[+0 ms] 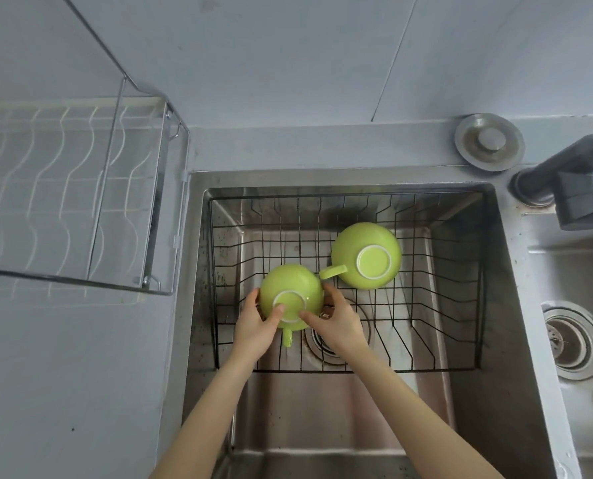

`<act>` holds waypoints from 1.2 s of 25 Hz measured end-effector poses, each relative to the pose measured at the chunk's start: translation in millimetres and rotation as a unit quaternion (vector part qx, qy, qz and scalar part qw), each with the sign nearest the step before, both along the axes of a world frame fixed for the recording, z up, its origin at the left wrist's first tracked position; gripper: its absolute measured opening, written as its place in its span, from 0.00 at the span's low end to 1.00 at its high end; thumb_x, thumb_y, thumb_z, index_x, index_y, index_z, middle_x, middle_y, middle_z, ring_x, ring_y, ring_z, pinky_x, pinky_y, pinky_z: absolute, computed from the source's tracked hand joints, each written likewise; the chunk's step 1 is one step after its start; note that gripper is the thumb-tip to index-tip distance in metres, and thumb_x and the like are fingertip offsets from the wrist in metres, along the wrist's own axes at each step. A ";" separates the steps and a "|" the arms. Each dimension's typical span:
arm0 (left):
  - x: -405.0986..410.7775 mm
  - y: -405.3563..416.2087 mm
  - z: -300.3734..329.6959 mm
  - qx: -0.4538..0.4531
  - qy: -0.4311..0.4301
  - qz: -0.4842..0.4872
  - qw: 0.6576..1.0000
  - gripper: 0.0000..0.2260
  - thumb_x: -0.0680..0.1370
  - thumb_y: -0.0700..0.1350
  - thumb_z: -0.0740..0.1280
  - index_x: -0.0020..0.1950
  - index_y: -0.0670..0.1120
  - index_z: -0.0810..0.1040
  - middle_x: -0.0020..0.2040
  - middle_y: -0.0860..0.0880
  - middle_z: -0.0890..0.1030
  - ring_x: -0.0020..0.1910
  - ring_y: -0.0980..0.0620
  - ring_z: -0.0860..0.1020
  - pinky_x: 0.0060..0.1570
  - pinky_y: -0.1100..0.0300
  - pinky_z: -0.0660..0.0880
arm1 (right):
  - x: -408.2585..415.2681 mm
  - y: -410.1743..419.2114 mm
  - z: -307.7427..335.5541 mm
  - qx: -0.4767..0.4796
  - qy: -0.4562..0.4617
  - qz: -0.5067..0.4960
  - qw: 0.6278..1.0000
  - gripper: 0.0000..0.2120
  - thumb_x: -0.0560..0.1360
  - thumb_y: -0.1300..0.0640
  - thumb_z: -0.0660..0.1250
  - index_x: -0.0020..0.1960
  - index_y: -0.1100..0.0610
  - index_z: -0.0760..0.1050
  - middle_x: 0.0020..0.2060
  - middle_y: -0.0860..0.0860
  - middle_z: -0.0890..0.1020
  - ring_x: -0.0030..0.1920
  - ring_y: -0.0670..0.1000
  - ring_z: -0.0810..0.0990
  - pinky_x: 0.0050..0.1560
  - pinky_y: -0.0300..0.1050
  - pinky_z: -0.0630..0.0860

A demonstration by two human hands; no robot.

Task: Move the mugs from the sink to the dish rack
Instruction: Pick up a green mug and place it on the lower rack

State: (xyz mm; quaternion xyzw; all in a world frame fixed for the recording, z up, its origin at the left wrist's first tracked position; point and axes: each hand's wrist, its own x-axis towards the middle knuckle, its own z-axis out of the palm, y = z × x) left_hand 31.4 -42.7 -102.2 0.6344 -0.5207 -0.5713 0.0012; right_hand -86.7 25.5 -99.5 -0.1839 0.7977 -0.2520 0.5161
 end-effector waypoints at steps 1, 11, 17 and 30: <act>0.4 0.0 0.9 -0.002 0.003 -0.002 1.000 0.28 0.75 0.45 0.65 0.72 0.44 0.59 0.70 0.43 0.68 0.67 0.45 0.70 0.69 0.47 0.67 | 0.5 0.5 1.5 0.000 -0.002 -0.005 1.000 0.33 0.69 0.53 0.71 0.71 0.54 0.62 0.62 0.56 0.76 0.62 0.55 0.75 0.63 0.49 0.72; 12.7 25.4 35.9 -0.035 0.064 0.011 0.997 0.25 0.74 0.40 0.66 0.70 0.43 0.64 0.66 0.43 0.72 0.64 0.47 0.72 0.59 0.58 0.70 | 10.5 29.5 39.4 -0.035 0.000 -0.035 0.999 0.30 0.70 0.55 0.70 0.70 0.52 0.65 0.56 0.52 0.77 0.58 0.54 0.77 0.64 0.50 0.73; 17.4 39.3 89.4 -0.095 0.111 0.015 0.989 0.23 0.74 0.41 0.67 0.67 0.42 0.66 0.59 0.46 0.75 0.53 0.50 0.74 0.46 0.65 0.71 | 18.0 50.1 82.6 -0.105 0.009 -0.079 0.991 0.29 0.70 0.56 0.71 0.68 0.54 0.67 0.59 0.54 0.79 0.59 0.55 0.78 0.65 0.54 0.72; 101.9 75.4 158.7 -0.151 0.189 0.047 0.969 0.21 0.73 0.44 0.69 0.64 0.44 0.70 0.51 0.50 0.76 0.54 0.46 0.78 0.58 0.47 0.76 | 87.1 85.1 162.0 -0.200 0.003 -0.078 0.977 0.26 0.72 0.52 0.68 0.68 0.53 0.66 0.55 0.52 0.79 0.49 0.49 0.77 0.52 0.41 0.71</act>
